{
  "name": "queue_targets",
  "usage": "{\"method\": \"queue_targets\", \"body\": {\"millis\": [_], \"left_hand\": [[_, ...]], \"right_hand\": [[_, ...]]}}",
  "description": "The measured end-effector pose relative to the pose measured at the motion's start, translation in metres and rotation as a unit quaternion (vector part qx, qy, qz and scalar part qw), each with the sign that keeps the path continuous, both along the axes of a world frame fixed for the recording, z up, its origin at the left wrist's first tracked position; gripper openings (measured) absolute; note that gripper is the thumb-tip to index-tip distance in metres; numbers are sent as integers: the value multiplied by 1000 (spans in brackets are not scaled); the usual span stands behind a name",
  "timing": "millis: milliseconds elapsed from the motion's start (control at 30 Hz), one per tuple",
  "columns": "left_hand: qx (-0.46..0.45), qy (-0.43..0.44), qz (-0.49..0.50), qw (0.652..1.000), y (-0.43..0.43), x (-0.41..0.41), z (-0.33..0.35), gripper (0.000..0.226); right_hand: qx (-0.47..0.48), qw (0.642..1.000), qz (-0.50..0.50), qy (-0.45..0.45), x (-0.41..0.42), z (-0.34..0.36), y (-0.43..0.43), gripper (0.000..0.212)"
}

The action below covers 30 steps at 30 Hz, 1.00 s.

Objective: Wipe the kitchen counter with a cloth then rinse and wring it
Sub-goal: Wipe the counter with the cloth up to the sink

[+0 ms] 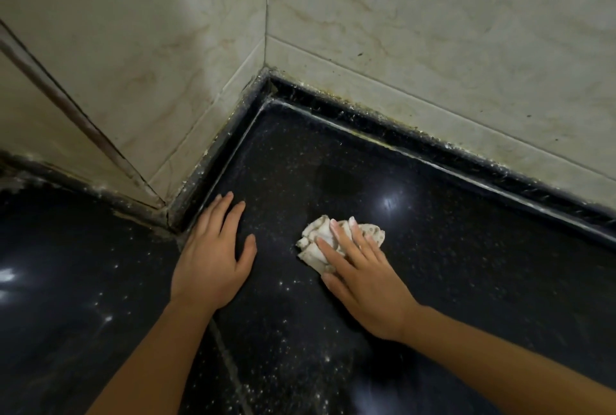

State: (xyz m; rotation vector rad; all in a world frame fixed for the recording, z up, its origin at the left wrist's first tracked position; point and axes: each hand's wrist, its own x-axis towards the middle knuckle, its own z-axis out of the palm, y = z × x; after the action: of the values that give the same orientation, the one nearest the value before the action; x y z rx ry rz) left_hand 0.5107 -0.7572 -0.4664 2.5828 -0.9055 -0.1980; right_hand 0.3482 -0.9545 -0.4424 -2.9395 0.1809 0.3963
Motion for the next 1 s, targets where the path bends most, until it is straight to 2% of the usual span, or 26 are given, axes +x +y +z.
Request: {"method": "queue_targets", "body": {"millis": [100,333,567,767,933,1000], "left_hand": [[2,-2,-1,1000,0,0,-1,66],[-7,9,-3,1000,1,2,-3,64],[-17,7,-1,1000,1,2,-5,62],[-4,3,4,1000,0,2,-4,65],[-2,14,6,1000,0,1,-1,73],[0,11,4,1000,0,0,-1,72]], "right_hand": [[44,998,-30,24,19,-3,-10,58],[52,979,-197,-14,126,-13,-59,56],[48,979,-195,20,179,-11,-61,57],[62,998,24,13,124,-9,-25,56],[53,972,229,29,37,-6,-23,52],[42,964,261,28,30,-5,-37,51]]}}
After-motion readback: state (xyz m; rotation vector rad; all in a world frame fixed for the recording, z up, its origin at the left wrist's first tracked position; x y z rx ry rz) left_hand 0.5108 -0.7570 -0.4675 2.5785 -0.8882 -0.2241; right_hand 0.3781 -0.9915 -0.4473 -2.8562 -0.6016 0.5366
